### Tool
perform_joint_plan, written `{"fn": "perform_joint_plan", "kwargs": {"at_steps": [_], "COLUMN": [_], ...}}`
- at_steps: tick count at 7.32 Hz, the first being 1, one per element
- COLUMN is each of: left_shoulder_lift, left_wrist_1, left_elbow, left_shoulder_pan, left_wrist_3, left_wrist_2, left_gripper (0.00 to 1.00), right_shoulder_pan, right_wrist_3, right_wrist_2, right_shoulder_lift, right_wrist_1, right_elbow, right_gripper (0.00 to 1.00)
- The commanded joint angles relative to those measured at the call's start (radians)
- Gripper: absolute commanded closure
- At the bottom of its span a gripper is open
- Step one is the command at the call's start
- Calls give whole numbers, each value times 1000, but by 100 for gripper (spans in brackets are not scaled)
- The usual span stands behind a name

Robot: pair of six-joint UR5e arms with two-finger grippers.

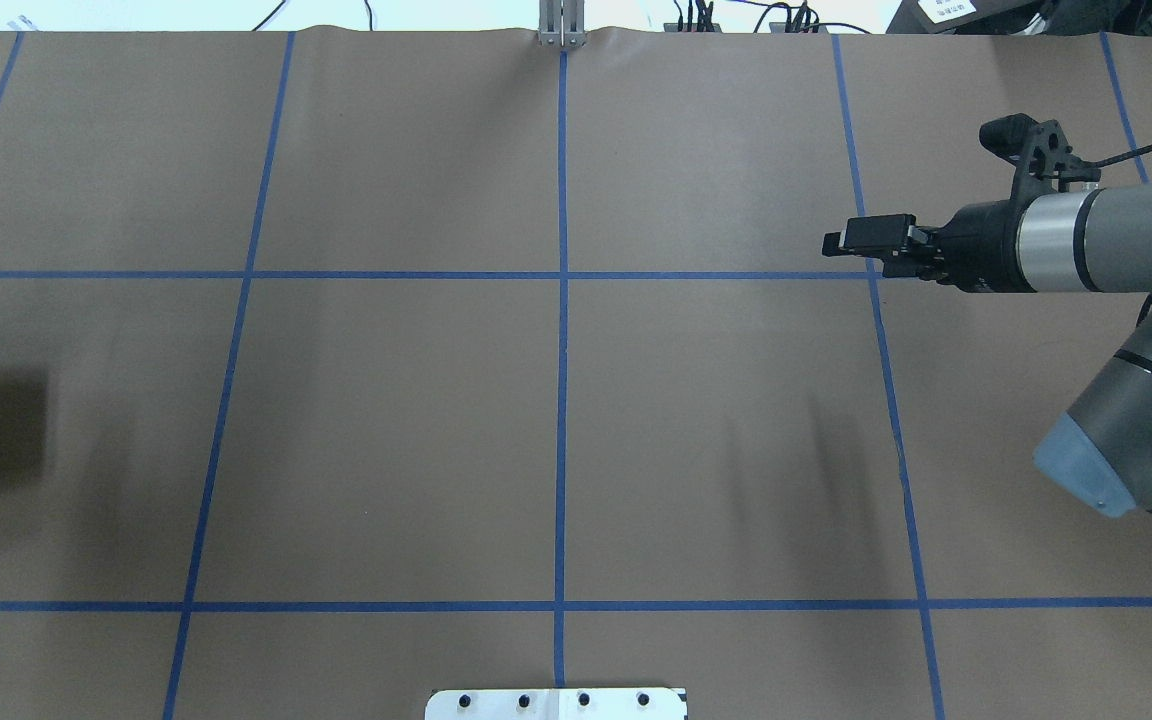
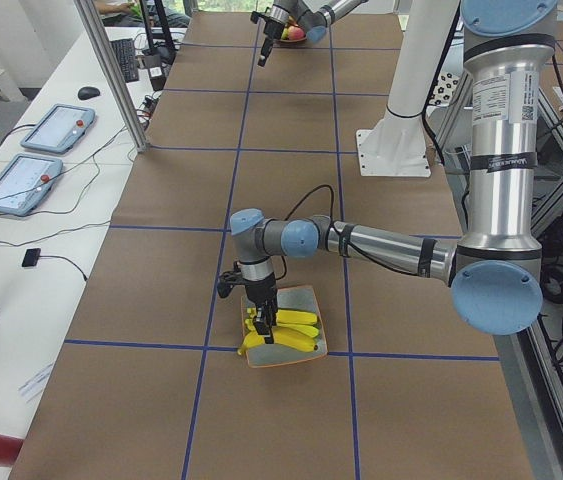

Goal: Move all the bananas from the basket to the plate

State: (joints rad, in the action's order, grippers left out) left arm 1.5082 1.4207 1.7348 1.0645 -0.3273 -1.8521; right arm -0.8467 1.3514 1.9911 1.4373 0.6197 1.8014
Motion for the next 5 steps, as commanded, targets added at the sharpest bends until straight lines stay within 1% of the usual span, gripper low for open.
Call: {"fn": "perform_joint_plan", "kwargs": {"at_steps": [1, 2, 3, 4, 5], "left_shoulder_lift": [-26, -26, -26, -26, -25], "left_wrist_1": [37, 38, 38, 38, 38], "left_elbow": [0, 0, -1, -1, -1], "left_shoulder_pan": [-8, -23, -40, -41, -41], "left_wrist_3": [-33, -36, -36, -33, -32], "left_wrist_2": [1, 1, 1, 1, 2], "left_gripper": [100, 91, 59, 36, 10], "right_shoulder_pan": [0, 0, 0, 0, -2], "right_wrist_3": [2, 0, 0, 0, 2], "right_wrist_2": [0, 0, 0, 0, 0], "right_shoulder_lift": [0, -1, 0, 0, 0], "right_wrist_1": [0, 0, 0, 0, 0], "right_elbow": [0, 1, 1, 1, 3], "right_gripper": [0, 0, 0, 0, 0]}}
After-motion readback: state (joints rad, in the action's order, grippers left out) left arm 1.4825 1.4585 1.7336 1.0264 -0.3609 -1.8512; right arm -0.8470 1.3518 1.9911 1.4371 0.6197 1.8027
